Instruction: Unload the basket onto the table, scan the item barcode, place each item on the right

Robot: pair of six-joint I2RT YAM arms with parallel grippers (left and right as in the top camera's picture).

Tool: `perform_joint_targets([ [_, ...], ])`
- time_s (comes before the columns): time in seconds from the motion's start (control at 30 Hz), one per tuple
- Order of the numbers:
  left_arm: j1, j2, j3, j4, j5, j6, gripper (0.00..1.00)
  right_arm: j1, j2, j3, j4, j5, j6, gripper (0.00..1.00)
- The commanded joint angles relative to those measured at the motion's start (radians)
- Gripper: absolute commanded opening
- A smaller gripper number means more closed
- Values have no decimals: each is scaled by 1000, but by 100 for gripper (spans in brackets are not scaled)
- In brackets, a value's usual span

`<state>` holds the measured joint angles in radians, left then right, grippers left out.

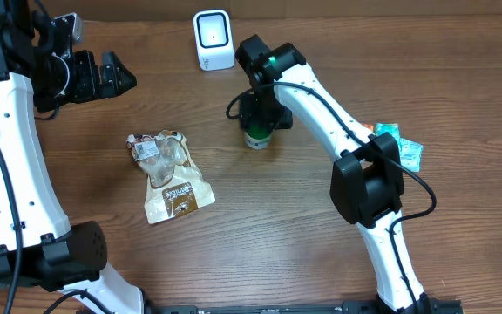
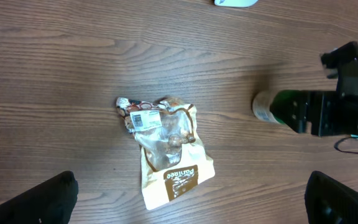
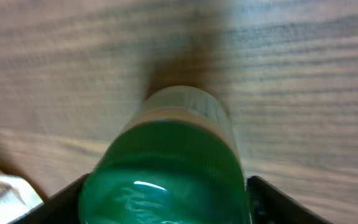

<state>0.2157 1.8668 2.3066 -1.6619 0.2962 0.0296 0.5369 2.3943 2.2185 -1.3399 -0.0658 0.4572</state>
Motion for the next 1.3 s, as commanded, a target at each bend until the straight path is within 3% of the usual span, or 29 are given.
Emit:
perform_joint_targets([
  [0.0,-7,-8,16,-2,8,16,99,13,-11,-3,11,50,141,95],
  [0.03,-7,-8,16,-2,8,16,100,13,-11,-3,12,50,140,100],
  [0.17,-7,-8,16,-2,8,16,100,1,-14,27,6,38,13,100],
  [0.27,-7,-8,16,-2,8,16,100,-2,-25,105,-33,39,-292,100],
  [0.33,-7,-8,16,-2,8,16,100,0,-25,134,-48,39,-418,100],
  [0.63,-7,-8,16,-2,8,16,100,0,-24,97,-54,19,-692,98],
  [0.87,-7,-8,16,-2,8,16,99,0,-24,9,-7,23,-747,93],
  [1.27,-7,-8,16,-2,8,16,100,-2,-24,-4,11,30,-744,65],
])
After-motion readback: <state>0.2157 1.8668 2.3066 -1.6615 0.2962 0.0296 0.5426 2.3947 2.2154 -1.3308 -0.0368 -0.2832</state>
